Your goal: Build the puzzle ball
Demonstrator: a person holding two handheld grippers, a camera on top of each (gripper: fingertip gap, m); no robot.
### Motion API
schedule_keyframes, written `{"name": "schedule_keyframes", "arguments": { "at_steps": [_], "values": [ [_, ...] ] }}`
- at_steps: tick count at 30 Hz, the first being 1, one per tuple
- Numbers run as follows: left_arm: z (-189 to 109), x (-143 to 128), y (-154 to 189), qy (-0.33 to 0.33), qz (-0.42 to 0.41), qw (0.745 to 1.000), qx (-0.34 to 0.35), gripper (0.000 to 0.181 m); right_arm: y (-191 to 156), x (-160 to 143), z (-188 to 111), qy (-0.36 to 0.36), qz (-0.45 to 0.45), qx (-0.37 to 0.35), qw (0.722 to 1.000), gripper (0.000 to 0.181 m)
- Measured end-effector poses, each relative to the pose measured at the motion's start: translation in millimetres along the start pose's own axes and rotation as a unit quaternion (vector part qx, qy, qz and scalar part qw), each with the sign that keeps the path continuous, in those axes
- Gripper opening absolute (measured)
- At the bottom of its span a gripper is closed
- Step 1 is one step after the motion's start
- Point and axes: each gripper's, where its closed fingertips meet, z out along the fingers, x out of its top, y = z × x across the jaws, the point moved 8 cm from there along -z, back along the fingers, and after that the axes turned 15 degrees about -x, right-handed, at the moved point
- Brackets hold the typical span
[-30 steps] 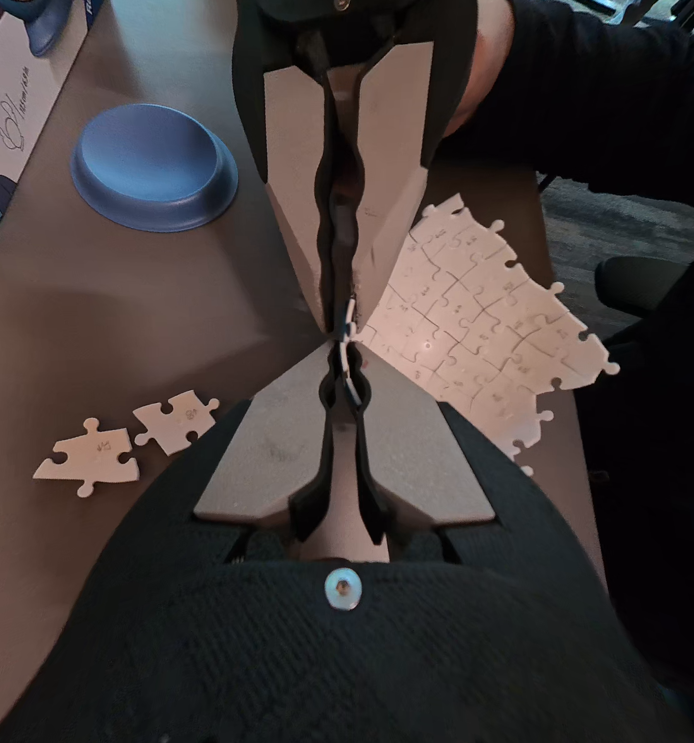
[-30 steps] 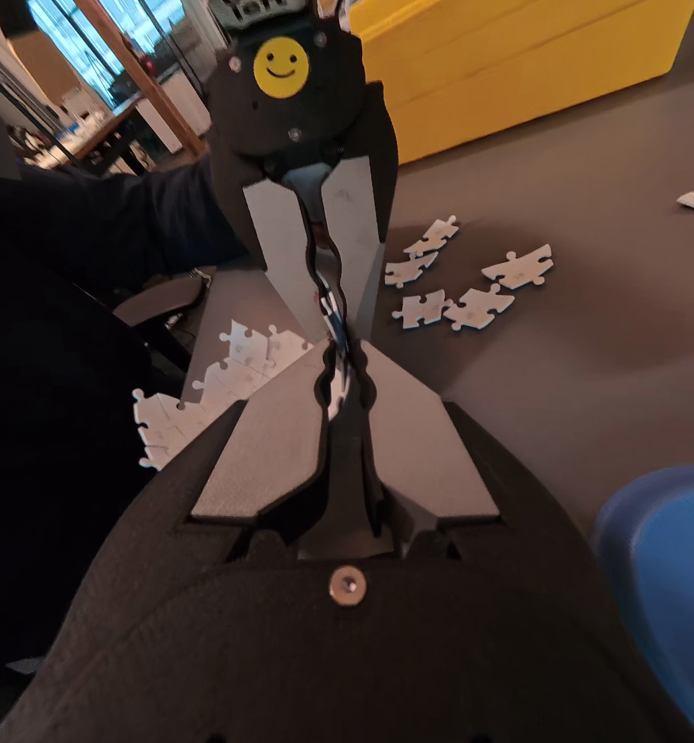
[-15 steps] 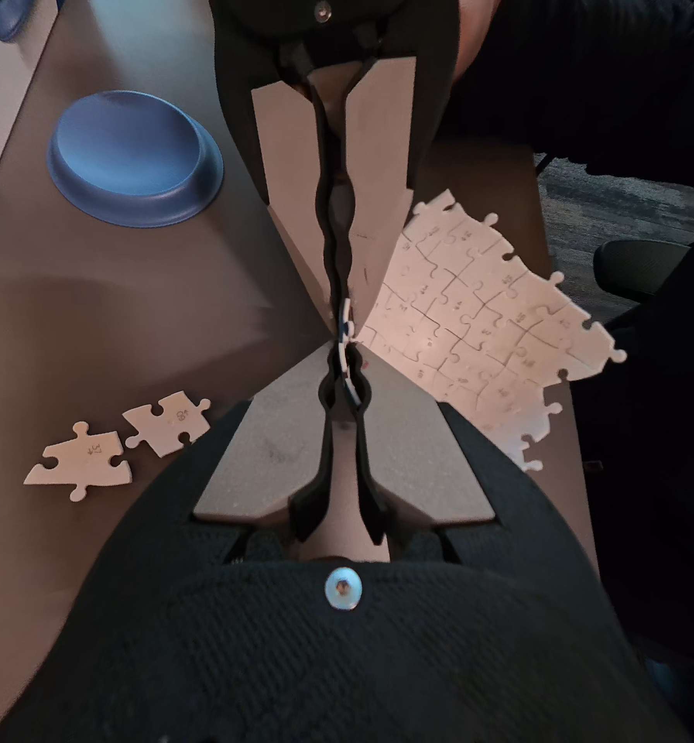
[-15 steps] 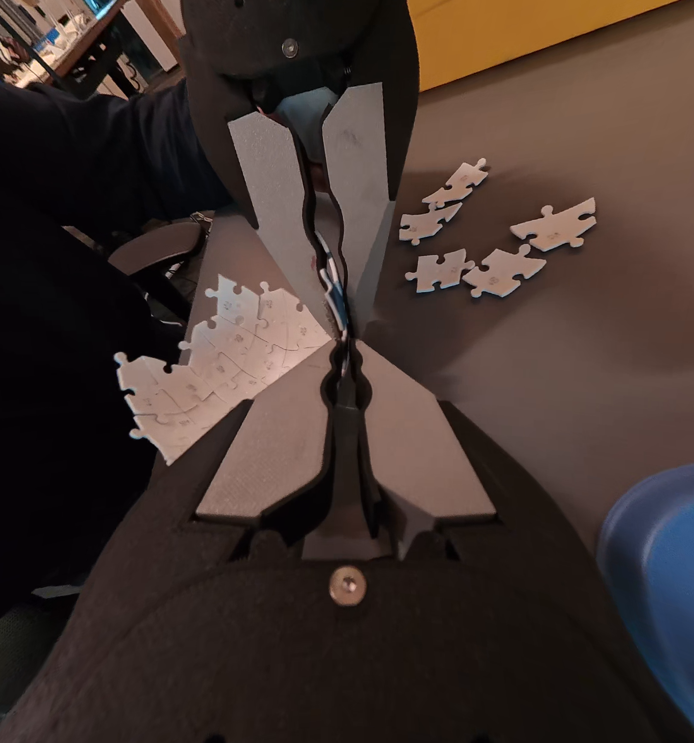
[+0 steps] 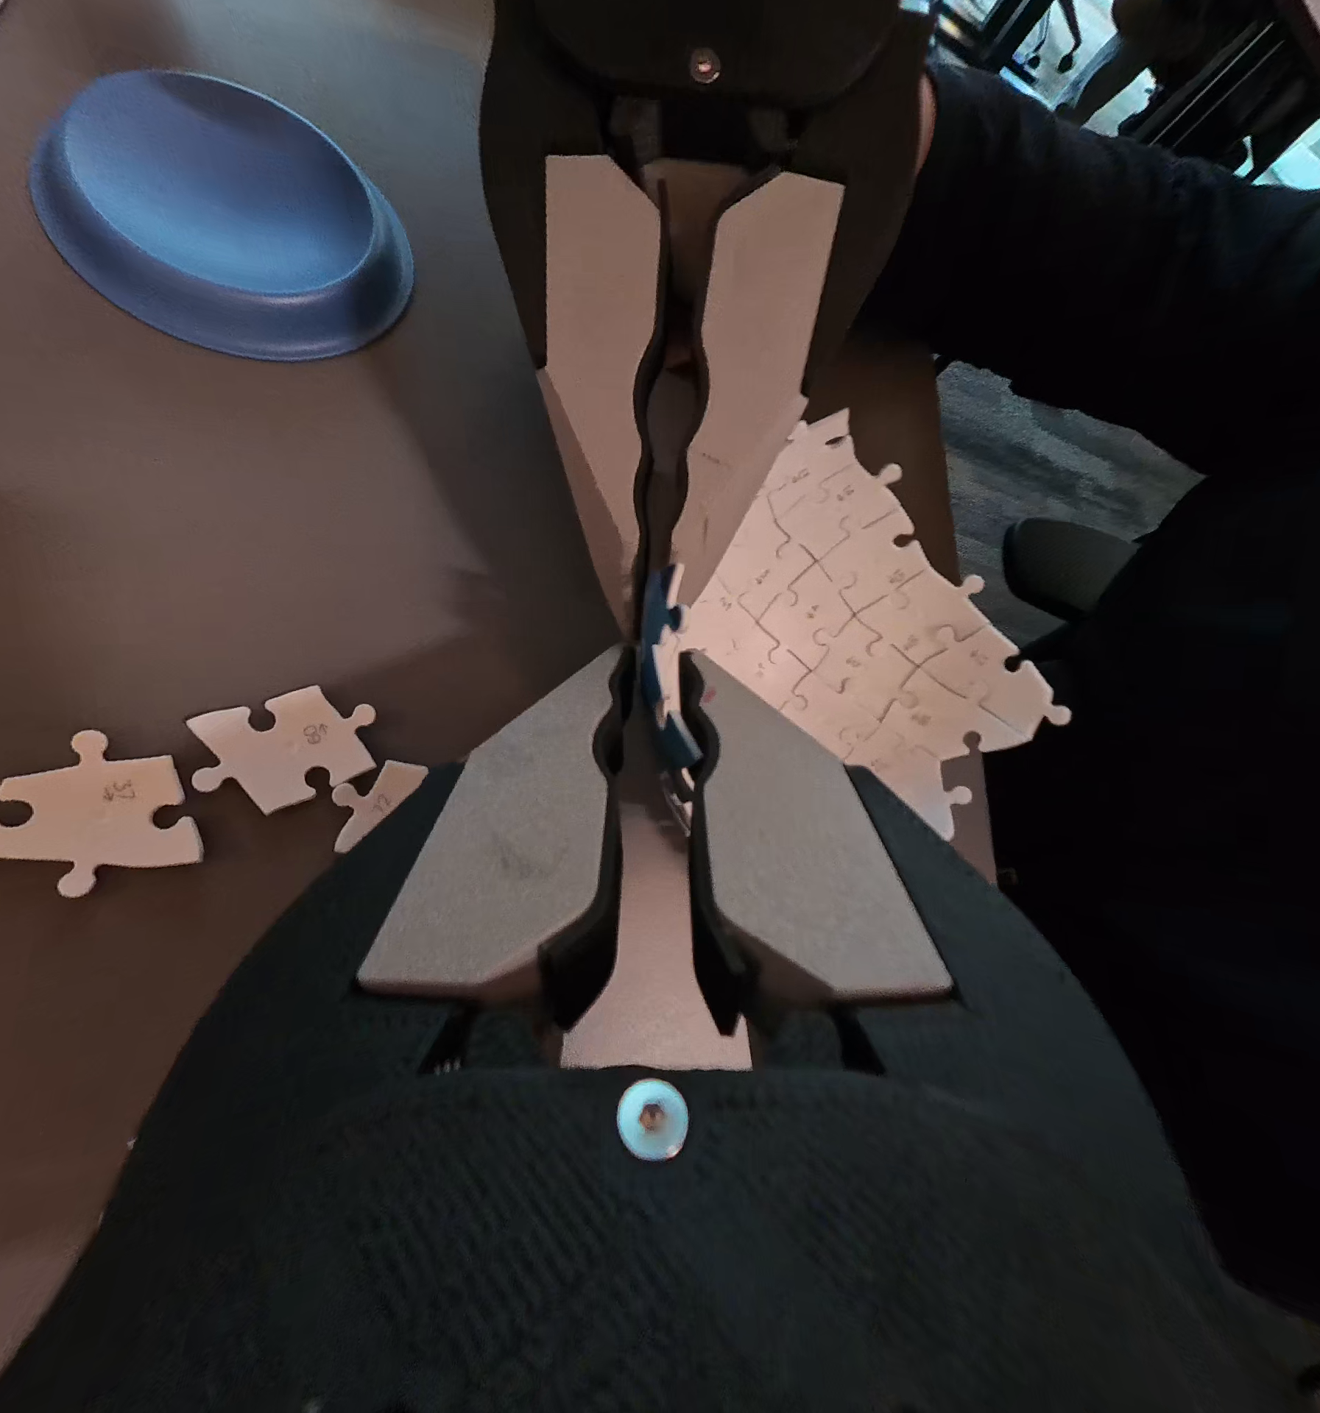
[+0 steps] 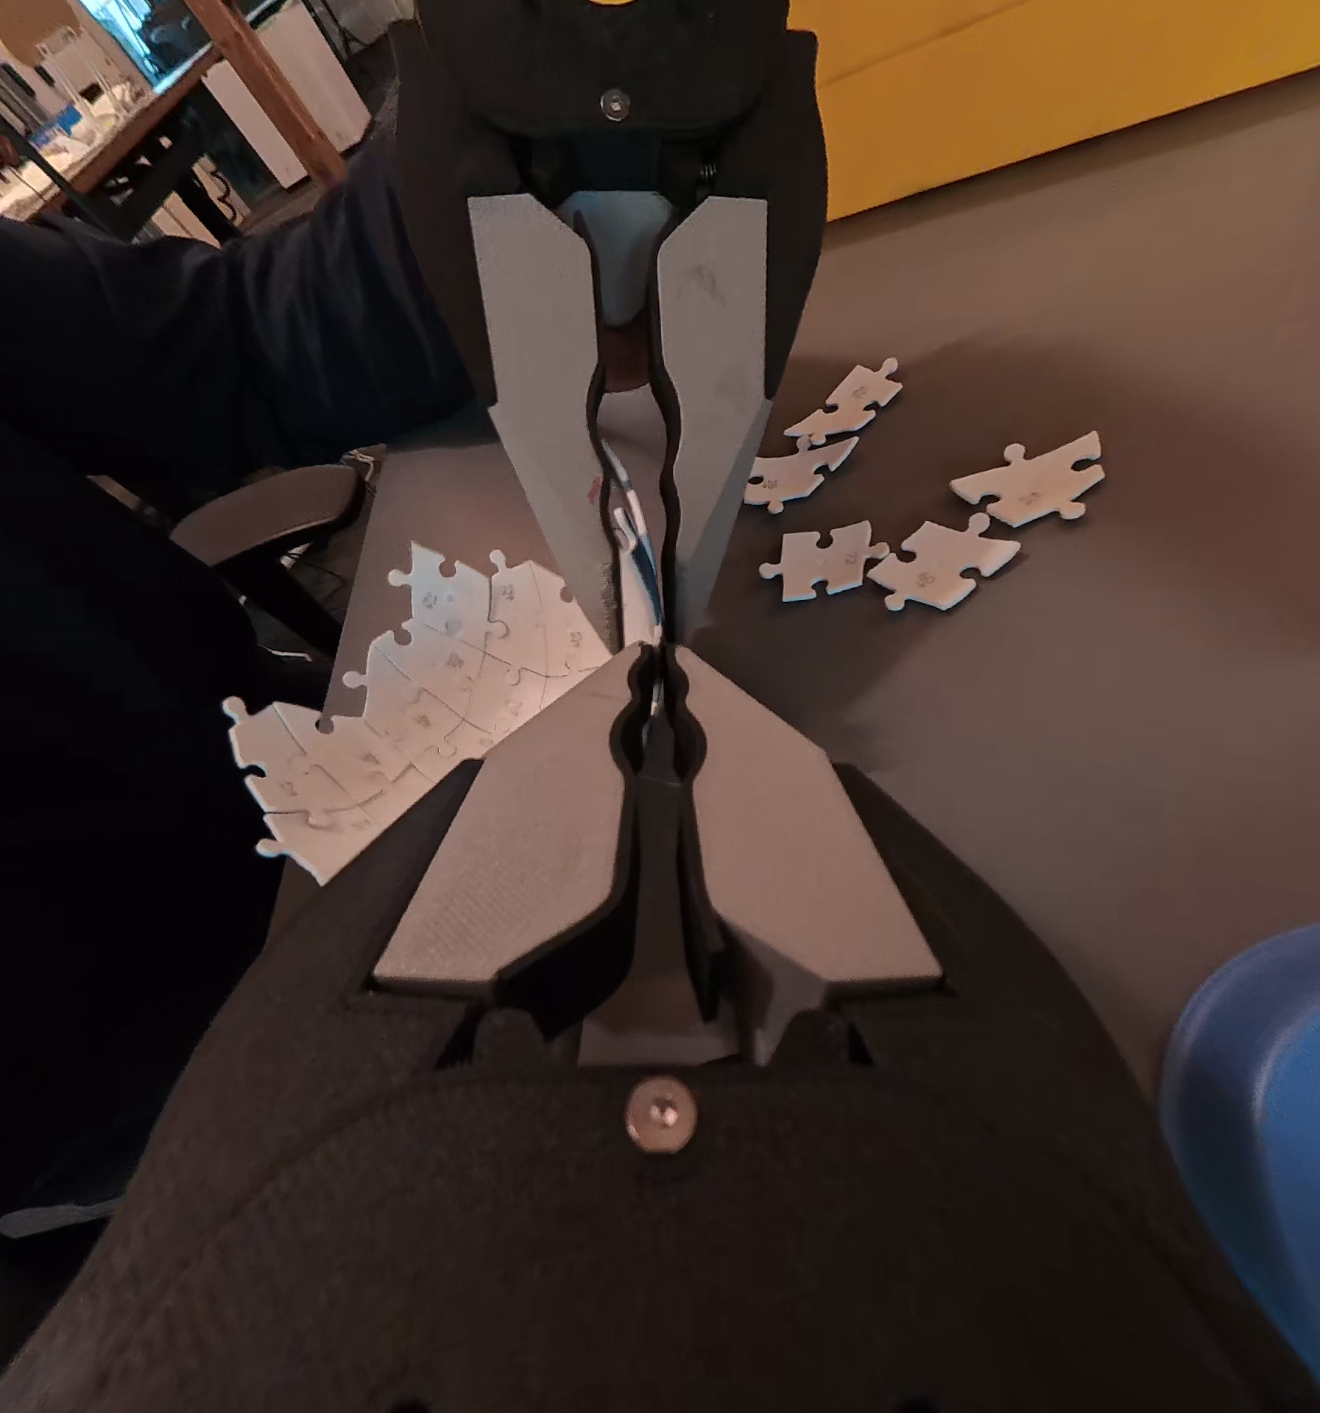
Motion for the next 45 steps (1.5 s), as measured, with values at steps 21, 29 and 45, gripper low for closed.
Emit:
{"name": "schedule_keyframes", "arguments": {
  "at_steps": [21,29,45],
  "values": [
    [6.4,0.6,2.2,-0.016,0.001,1.000,0.022,0.000,-4.8,-2.9,-3.3,-0.039,-0.058,-0.003,0.998,0.002],
    [5.8,0.4,3.3,-0.015,-0.002,0.999,0.028,0.000,-5.5,-2.2,-1.3,-0.041,-0.061,-0.007,0.997,0.001],
    [2.4,-4.4,5.8,-0.033,-0.002,0.999,0.014,0.001,-10.9,-3.3,7.5,-0.042,-0.053,0.004,0.998,0.001]
  ]
}}
